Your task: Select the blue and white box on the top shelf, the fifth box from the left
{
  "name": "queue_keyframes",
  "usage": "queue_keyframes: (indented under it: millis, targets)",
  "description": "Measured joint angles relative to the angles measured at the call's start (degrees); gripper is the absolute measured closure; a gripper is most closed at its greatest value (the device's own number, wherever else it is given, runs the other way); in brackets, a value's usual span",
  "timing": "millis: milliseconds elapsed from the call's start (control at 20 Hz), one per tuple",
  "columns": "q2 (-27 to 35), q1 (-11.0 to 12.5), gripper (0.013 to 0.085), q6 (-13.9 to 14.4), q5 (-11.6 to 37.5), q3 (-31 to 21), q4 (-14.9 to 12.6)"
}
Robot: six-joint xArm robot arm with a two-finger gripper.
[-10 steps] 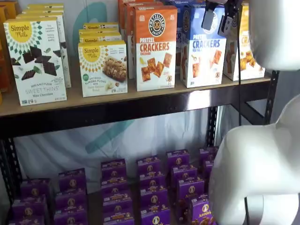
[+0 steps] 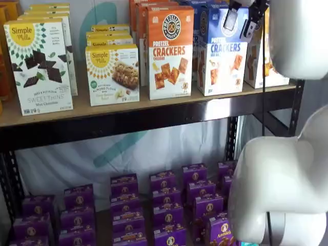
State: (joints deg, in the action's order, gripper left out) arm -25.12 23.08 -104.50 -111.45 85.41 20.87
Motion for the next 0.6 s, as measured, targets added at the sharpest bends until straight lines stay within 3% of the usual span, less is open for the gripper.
queue_keyframes:
  millis: [400, 600]
  targets:
    - [3.79, 4.13, 0.0130, 0.81, -3.84, 6.78, 7.46]
    - [2.64, 5.91, 0.0130, 1.91, -0.38, 6.26, 12.32]
